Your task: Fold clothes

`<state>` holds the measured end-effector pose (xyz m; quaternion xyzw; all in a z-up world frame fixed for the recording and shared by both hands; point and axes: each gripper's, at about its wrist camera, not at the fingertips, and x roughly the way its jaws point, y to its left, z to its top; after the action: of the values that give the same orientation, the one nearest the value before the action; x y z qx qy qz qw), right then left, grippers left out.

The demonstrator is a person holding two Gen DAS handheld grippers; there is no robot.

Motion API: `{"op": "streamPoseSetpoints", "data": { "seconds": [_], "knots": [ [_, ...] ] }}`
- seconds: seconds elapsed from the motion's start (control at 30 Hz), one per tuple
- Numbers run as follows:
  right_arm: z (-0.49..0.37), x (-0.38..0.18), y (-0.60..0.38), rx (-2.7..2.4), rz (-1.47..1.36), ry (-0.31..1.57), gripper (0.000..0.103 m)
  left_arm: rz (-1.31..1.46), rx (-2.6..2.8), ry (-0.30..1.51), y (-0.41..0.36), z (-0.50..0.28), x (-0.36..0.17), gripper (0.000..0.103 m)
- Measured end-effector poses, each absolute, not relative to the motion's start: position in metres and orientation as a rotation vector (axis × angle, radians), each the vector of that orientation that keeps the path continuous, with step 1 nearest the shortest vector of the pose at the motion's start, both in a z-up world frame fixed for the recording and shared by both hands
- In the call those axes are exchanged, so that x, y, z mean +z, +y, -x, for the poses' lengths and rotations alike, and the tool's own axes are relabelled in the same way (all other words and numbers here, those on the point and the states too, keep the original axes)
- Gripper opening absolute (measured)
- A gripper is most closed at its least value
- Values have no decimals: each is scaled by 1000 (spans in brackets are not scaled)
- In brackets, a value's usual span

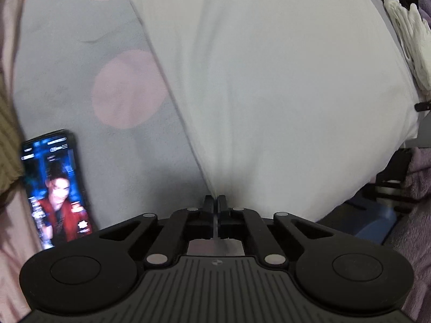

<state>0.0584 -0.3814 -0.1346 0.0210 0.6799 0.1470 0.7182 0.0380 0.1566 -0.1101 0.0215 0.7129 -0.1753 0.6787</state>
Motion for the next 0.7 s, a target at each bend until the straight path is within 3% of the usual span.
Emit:
{"op": "streamPoseSetpoints", "data": {
  "seconds": [0.2,0.27,0.33,0.6,0.7],
  "knots": [
    [-65,-140,-378,304,-10,1524,3,-44,-374,1600,159,-32,-117,1],
    [-66,-141,-377,319,-11,1533,8,-42,-394,1610,157,-29,-116,1],
    [-67,-142,-376,333,-13,1542,14,-53,-420,1629,155,-23,-117,11],
    [-68,-144,-364,356,94,1599,20,-146,-436,1665,144,-11,-114,12],
    [-72,-125,-358,370,106,1521,31,-115,-402,1604,154,-17,-92,15]
  ]
}}
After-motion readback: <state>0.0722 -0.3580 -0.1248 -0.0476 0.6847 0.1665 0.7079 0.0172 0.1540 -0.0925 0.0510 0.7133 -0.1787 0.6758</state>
